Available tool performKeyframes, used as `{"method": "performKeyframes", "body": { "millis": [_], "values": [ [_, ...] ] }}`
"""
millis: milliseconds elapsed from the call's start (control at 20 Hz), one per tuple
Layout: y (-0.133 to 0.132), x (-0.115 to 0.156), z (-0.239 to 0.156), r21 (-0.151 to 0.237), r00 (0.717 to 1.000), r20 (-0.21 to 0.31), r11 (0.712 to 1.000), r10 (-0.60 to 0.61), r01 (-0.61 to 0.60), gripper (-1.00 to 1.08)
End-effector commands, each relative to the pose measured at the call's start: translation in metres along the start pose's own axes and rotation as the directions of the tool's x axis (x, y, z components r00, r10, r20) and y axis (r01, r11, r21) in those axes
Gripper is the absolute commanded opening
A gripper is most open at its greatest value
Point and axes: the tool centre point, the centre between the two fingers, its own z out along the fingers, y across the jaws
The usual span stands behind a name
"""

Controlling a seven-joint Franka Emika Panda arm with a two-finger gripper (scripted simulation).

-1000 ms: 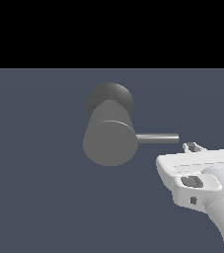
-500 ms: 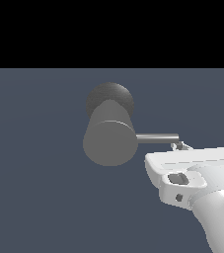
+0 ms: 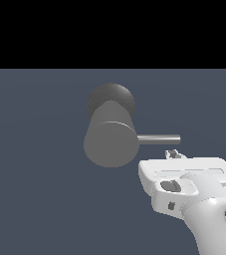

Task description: Turn on the faucet by rotating a designated handle.

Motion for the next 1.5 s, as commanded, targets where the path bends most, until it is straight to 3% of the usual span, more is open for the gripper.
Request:
{"method": "performKeyframes", "body": {
  "millis": [0,450,1300,1350,1400,1450],
  "values": [
    [0.004,0.001,0.001,-0.005,1.000,-0.006,1.000,0.017,-0.017,-1.00],
    [0.008,-0.003,0.004,-0.013,0.999,-0.004,0.999,0.039,-0.039,-1.00],
    [0.000,-0.063,0.004,-0.014,0.999,-0.005,0.999,0.039,-0.039,-1.00],
    [0.000,-0.063,0.004,-0.014,0.999,-0.005,0.999,0.039,-0.039,-1.00],
    [-0.004,-0.041,0.004,-0.008,0.998,-0.037,0.999,0.043,-0.043,-1.00],
    [-0.003,-0.045,0.004,-0.008,0.998,-0.036,0.999,0.043,-0.043,-1.00]
  ]
}}
